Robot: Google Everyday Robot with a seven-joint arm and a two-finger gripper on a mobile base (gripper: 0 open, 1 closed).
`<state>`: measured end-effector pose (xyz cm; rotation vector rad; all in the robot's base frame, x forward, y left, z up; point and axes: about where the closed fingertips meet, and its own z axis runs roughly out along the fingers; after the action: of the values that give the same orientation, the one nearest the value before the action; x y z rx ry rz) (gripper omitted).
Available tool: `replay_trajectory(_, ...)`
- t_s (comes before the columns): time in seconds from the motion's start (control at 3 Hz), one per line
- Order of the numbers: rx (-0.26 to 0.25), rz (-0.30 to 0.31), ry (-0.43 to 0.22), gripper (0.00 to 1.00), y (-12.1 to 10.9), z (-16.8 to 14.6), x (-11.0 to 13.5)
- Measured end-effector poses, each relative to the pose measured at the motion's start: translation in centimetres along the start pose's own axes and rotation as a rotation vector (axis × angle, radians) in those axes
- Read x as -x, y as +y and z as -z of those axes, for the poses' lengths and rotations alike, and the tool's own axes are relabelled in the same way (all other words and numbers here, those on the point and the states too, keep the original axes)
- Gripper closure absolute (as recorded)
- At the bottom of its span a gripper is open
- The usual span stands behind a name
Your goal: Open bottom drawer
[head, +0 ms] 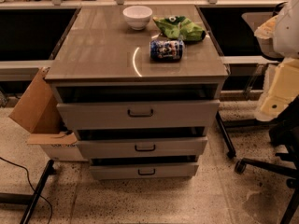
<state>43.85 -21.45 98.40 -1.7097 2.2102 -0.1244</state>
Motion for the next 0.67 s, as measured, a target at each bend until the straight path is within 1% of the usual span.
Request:
replay_trajectory(0.33,-0.003,0.005,-0.014,0.0,0.1,-0.2,0.1)
replay_trajectory(0.67,0.063,0.04,-0.081,0.0,2.2,-5.6,1.1)
